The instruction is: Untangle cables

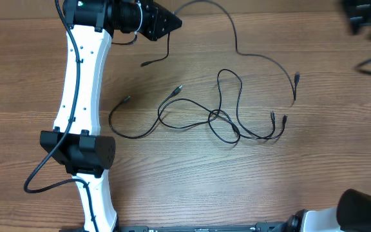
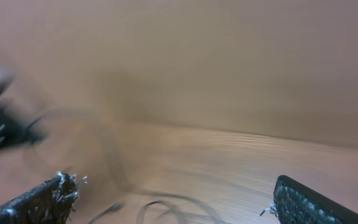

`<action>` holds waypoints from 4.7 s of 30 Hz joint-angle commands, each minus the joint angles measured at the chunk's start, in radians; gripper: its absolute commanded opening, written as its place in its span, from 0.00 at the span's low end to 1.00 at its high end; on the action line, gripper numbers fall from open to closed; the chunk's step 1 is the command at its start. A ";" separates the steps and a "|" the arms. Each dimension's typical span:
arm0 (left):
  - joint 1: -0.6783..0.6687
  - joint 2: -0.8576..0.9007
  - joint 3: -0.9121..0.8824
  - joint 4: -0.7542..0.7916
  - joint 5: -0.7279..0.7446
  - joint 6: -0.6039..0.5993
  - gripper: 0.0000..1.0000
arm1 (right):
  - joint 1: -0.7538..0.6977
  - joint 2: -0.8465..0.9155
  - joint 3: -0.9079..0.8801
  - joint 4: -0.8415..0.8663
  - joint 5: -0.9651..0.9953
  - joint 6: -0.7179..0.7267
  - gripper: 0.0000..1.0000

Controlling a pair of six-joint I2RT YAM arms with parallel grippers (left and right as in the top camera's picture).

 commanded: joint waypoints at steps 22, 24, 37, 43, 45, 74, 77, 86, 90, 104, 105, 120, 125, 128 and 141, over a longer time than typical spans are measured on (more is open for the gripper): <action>-0.095 -0.163 0.010 0.032 -0.033 -0.401 0.04 | 0.481 0.332 -0.180 0.214 0.245 -0.468 0.04; -0.097 -0.163 0.010 0.002 -0.135 -0.374 0.04 | 0.473 0.321 -0.161 0.224 0.336 -0.381 0.04; -0.163 -0.163 0.010 -0.097 -0.572 -0.268 1.00 | 0.189 0.247 0.195 0.241 0.507 -0.200 0.04; -0.220 -0.163 0.010 -0.095 -0.585 -0.186 1.00 | -0.007 0.250 0.200 0.400 0.509 -0.201 0.04; -0.237 -0.163 0.010 -0.093 -0.585 -0.156 1.00 | -0.071 0.251 0.200 0.469 0.508 -0.202 0.04; -0.262 -0.163 0.010 -0.113 -0.587 -0.117 1.00 | -0.336 0.579 0.234 0.880 0.490 -0.147 0.04; -0.262 -0.163 0.010 -0.112 -0.587 -0.117 1.00 | -0.329 0.580 0.236 1.043 0.447 -0.148 0.04; -0.262 -0.163 0.010 -0.091 -0.589 -0.117 1.00 | -0.322 0.662 0.236 1.184 0.529 -0.070 0.04; -0.262 -0.163 0.010 -0.091 -0.588 -0.117 1.00 | -0.325 0.742 0.235 1.028 0.536 -0.071 0.04; -0.262 -0.162 0.010 -0.125 -0.577 -0.117 1.00 | -0.388 0.985 0.234 0.460 0.492 0.184 0.04; -0.262 -0.162 0.010 -0.125 -0.577 -0.117 1.00 | -0.385 0.991 0.229 0.447 0.492 0.184 0.04; -0.262 -0.161 0.010 -0.179 -0.577 -0.080 1.00 | -0.330 0.859 0.270 0.383 0.298 0.192 1.00; -0.262 -0.151 0.010 -0.181 -0.577 -0.072 1.00 | -0.256 0.746 0.270 0.292 0.297 0.208 1.00; -0.262 -0.150 0.009 -0.185 -0.577 -0.071 1.00 | -0.195 0.715 0.270 0.246 0.293 0.246 1.00; -0.262 -0.150 0.009 -0.225 -0.578 0.002 1.00 | -0.109 0.716 0.269 0.239 0.271 0.291 1.00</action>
